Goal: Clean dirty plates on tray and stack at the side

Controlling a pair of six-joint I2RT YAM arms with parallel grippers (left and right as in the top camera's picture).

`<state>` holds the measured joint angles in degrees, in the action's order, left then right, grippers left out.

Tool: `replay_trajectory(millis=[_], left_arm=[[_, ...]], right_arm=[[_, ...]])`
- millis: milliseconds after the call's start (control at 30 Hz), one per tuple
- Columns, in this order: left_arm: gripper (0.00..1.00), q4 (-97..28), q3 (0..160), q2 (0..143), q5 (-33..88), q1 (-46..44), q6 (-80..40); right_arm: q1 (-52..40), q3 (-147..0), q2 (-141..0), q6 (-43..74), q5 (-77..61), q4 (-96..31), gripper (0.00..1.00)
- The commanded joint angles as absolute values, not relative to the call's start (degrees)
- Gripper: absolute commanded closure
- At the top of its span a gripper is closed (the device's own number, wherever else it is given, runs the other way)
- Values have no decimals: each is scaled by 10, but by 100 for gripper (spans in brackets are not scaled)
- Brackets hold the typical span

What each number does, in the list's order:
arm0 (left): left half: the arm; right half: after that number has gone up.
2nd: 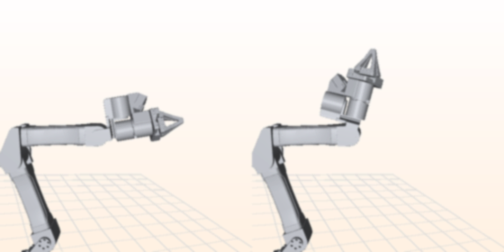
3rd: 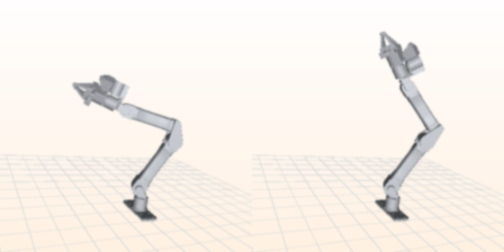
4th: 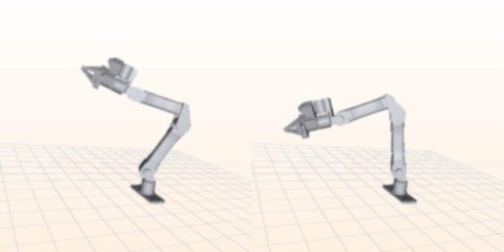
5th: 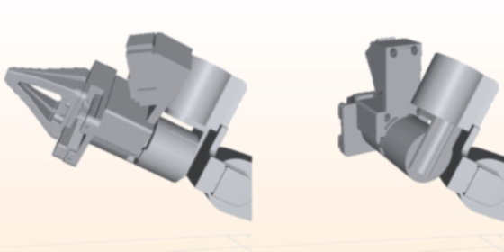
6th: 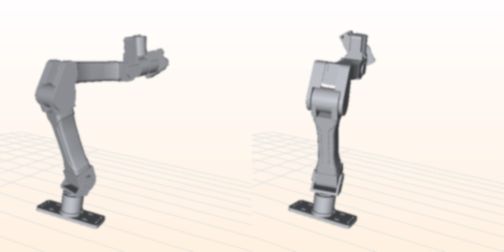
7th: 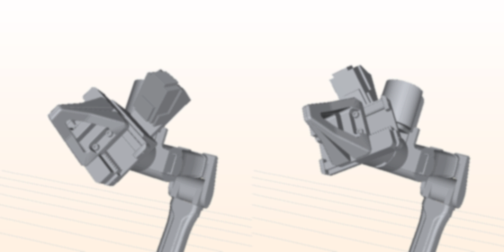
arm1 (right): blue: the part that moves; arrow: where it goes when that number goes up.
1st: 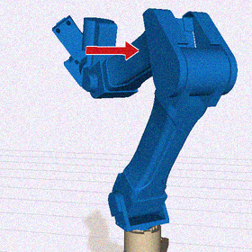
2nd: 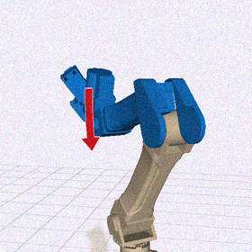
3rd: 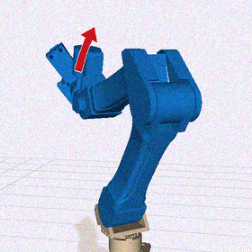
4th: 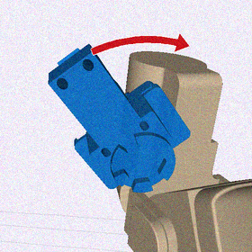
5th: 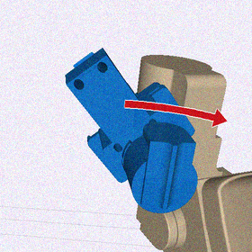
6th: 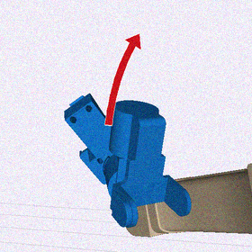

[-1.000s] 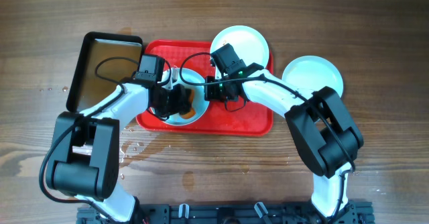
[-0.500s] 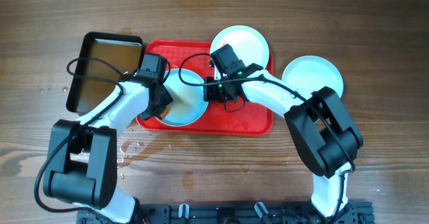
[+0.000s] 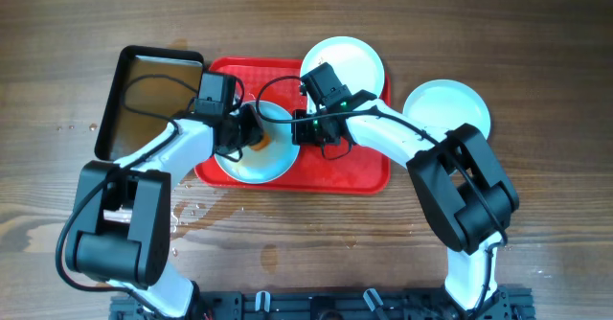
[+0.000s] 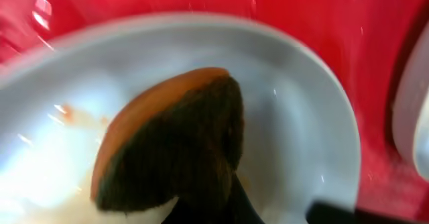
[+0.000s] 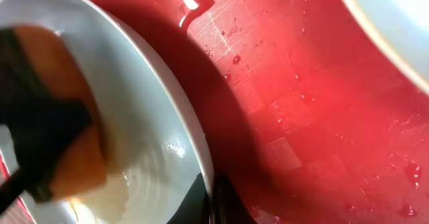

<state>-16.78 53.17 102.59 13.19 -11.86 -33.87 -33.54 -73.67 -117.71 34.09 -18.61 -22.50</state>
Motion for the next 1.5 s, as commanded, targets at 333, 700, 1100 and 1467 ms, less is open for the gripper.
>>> replay_trajectory(millis=[333,700,1100,1467], left_arm=[[96,-356,514,1048,245,-121,-365],[96,-207,513,1048,4,-143,-324],[96,-403,513,1048,123,-144,-413],[96,-239,513,1048,74,-184,-335]], right_arm=[[-331,-740,-1192,334,-181,-227,96],[-331,-740,-1192,330,-189,-227,96],[-331,-740,-1192,330,-189,-227,96],[-331,-740,-1192,330,-190,-226,96]])
